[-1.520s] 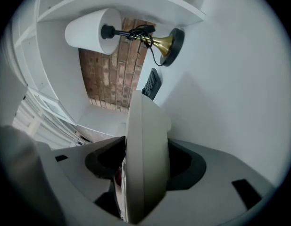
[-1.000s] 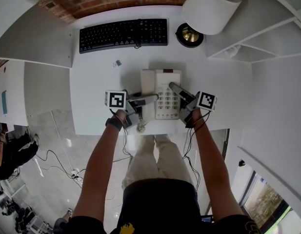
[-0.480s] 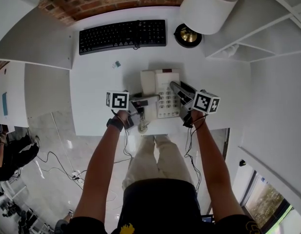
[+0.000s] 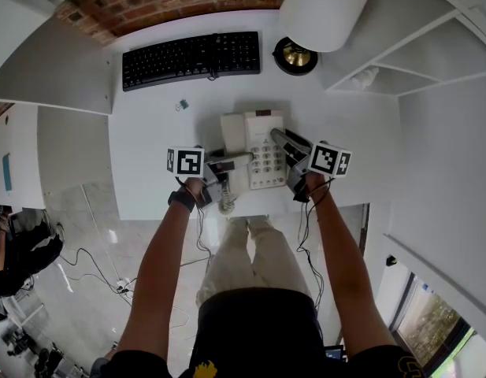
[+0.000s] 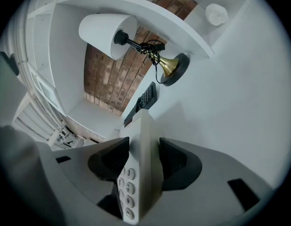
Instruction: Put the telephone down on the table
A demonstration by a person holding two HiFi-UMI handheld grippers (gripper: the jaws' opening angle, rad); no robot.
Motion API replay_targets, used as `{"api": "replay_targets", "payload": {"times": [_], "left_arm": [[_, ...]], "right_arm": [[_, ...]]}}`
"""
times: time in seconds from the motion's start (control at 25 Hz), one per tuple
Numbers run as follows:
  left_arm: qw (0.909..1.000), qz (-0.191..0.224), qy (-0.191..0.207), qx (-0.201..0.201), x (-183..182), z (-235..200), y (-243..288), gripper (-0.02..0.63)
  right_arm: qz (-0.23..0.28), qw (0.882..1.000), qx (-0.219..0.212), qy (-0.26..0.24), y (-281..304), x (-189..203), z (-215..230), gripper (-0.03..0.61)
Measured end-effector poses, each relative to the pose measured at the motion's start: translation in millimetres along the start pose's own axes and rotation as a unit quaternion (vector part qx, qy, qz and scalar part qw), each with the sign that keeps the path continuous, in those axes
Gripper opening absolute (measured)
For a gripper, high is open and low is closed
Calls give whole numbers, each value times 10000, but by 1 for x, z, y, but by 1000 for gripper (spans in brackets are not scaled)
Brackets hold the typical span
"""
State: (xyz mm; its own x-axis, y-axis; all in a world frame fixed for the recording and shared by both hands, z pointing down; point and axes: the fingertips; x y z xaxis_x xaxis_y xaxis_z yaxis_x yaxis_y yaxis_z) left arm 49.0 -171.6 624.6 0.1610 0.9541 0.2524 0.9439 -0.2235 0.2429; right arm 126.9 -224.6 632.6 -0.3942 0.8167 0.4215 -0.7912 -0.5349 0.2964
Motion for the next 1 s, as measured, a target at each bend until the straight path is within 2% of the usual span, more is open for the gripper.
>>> {"api": "replay_targets", "payload": {"times": [0.2,0.36,0.48,0.72,0.8,0.92,1.0], "left_arm": [[10000,-28,10,15,1,1,1,442],[9998,-170,1,86,2,1,1,442],[9994,-327,52,73,4,1,3,442],[9992,-376,153,-33,8,1,5,442],[9991,-396,168,-41,8,1,6,442],[9981,-535,296,-122,11,1,9,442],[9974,-621,341,-158,13,2,11,442]], "right_arm": [[209,9991,205,-317,-6,2,-1,189],[-61,9998,-161,130,-10,4,2,179],[-63,9989,-324,339,-13,2,4,166],[514,9978,221,-359,-21,2,3,150],[455,9971,295,-539,-23,0,7,149],[95,9974,94,-705,-24,-1,6,145],[27,9984,-43,-556,-31,0,8,120]]}}
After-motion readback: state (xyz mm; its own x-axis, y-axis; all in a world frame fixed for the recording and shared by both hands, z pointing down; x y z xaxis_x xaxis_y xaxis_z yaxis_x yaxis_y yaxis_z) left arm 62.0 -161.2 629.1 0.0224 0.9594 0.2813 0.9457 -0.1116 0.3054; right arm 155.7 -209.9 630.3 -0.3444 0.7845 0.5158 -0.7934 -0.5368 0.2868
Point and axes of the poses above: the fingertips, and each gripper's own axes: y forward along the fingers, z to its right, x out of its underside, and after that the axes turned 3 degrees about -x, right-handed
